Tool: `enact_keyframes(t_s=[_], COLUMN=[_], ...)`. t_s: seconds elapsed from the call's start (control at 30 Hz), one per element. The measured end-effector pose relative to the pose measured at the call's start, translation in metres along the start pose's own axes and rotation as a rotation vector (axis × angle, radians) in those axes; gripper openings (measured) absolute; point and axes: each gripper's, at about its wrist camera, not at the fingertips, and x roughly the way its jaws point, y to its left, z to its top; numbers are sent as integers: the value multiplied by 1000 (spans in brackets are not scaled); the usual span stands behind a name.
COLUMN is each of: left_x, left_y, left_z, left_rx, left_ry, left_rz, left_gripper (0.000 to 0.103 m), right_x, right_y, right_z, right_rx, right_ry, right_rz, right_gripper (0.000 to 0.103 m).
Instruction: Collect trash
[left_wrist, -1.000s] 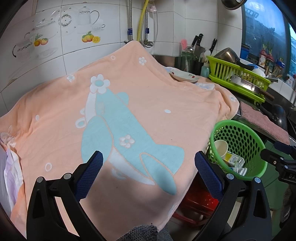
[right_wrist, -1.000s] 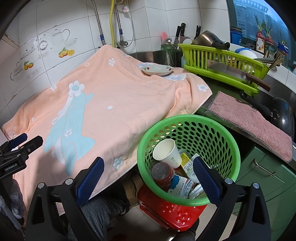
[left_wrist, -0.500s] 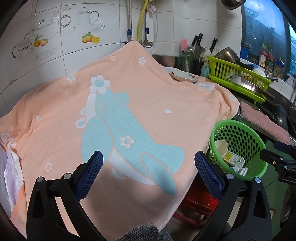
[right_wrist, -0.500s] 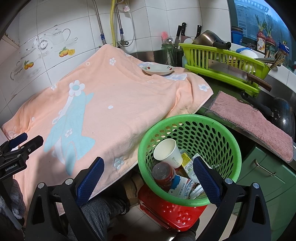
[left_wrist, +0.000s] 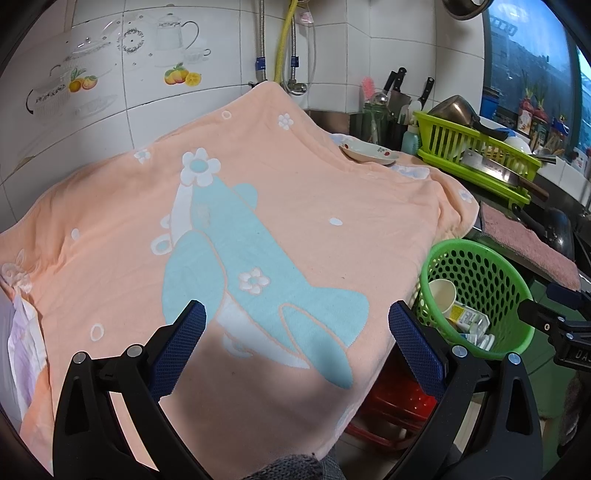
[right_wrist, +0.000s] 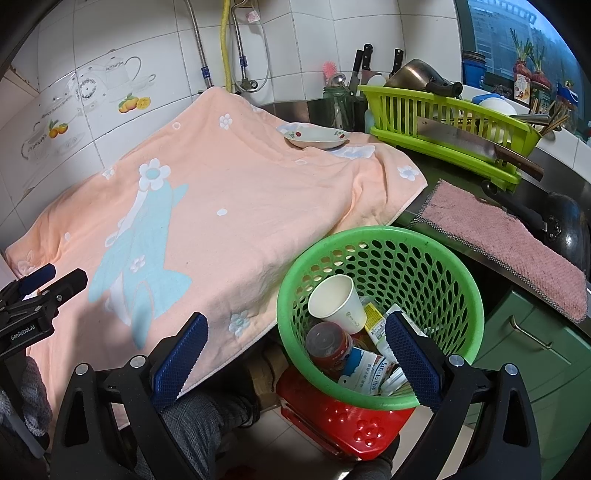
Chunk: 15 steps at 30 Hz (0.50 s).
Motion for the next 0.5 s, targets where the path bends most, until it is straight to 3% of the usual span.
enact_keyframes(t_s=[0.5], left_x=[1], left_y=[6], left_z=[-1], left_rx=[-21], left_ry=[10], left_rz=[20], left_gripper=[98], right_x=[3], right_y=[2], right_z=[-1], right_rx=[0], right_ry=[5], right_rz=[11], right_gripper=[93])
